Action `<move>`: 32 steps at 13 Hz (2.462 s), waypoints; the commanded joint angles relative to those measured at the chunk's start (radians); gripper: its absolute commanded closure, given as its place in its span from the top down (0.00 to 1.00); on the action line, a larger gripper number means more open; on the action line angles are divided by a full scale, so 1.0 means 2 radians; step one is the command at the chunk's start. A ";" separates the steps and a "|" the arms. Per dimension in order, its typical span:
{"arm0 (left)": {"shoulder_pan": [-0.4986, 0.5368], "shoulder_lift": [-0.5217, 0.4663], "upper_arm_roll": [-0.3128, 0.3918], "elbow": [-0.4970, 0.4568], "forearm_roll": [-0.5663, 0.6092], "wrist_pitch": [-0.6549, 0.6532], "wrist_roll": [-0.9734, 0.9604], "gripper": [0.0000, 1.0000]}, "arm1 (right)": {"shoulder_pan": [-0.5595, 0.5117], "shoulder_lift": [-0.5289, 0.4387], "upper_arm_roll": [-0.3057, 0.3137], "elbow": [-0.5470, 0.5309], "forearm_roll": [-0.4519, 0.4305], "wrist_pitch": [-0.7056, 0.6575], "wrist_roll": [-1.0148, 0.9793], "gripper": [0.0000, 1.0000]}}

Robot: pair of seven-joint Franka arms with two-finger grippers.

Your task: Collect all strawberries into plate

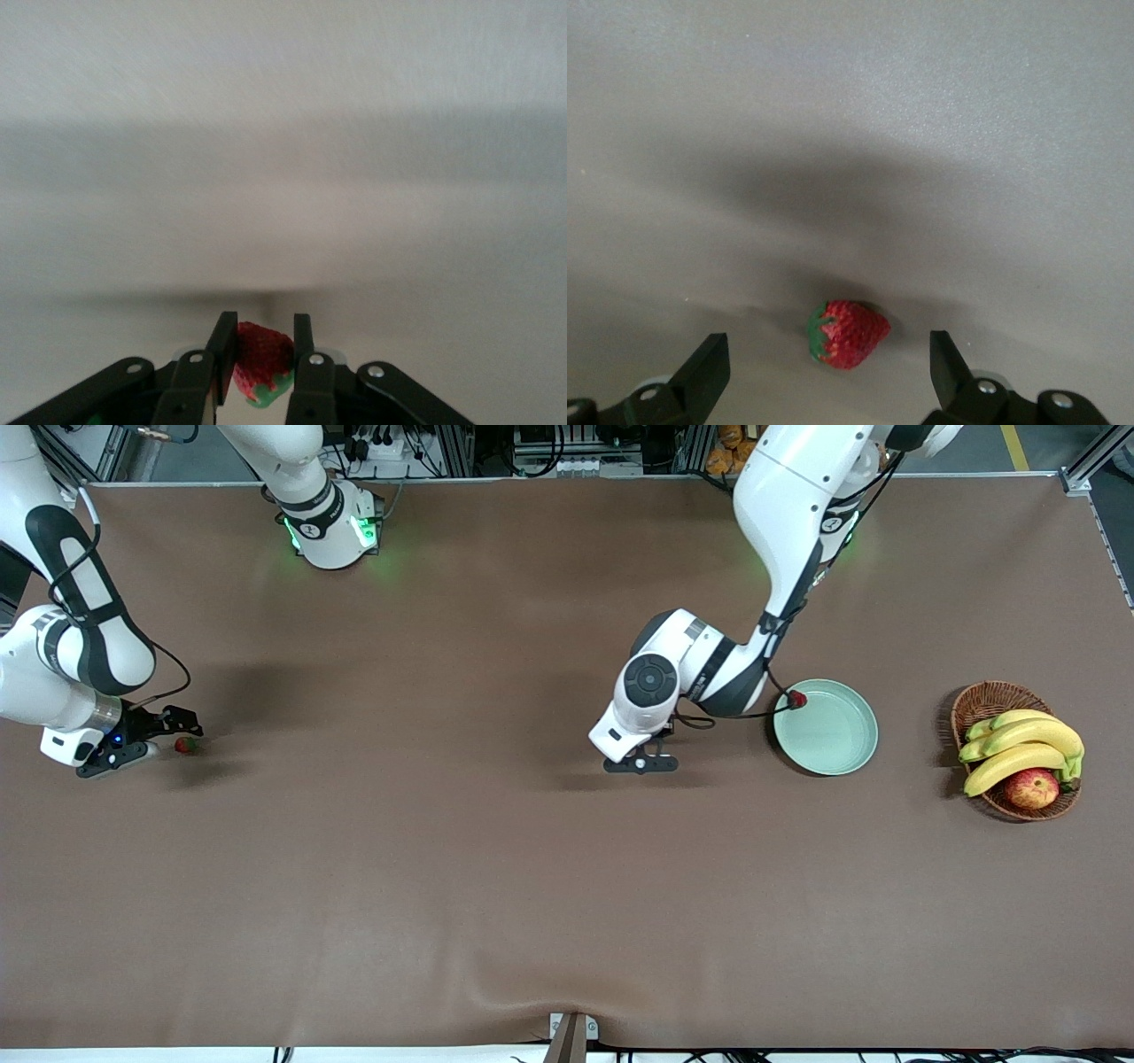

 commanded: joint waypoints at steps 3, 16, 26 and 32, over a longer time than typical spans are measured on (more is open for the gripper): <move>0.057 -0.064 -0.001 -0.013 0.013 -0.075 0.044 0.07 | -0.010 0.015 0.006 0.008 -0.007 0.017 0.018 1.00; 0.259 -0.154 -0.005 -0.166 0.058 -0.017 0.282 0.11 | -0.013 0.028 -0.001 0.008 -0.010 0.037 0.015 1.00; 0.287 -0.128 -0.005 -0.200 0.058 0.010 0.314 1.00 | -0.006 0.022 0.000 0.005 -0.010 0.018 0.008 0.00; 0.283 -0.124 -0.004 -0.149 0.058 0.009 0.311 1.00 | 0.074 -0.031 0.015 0.014 -0.009 0.007 -0.027 0.00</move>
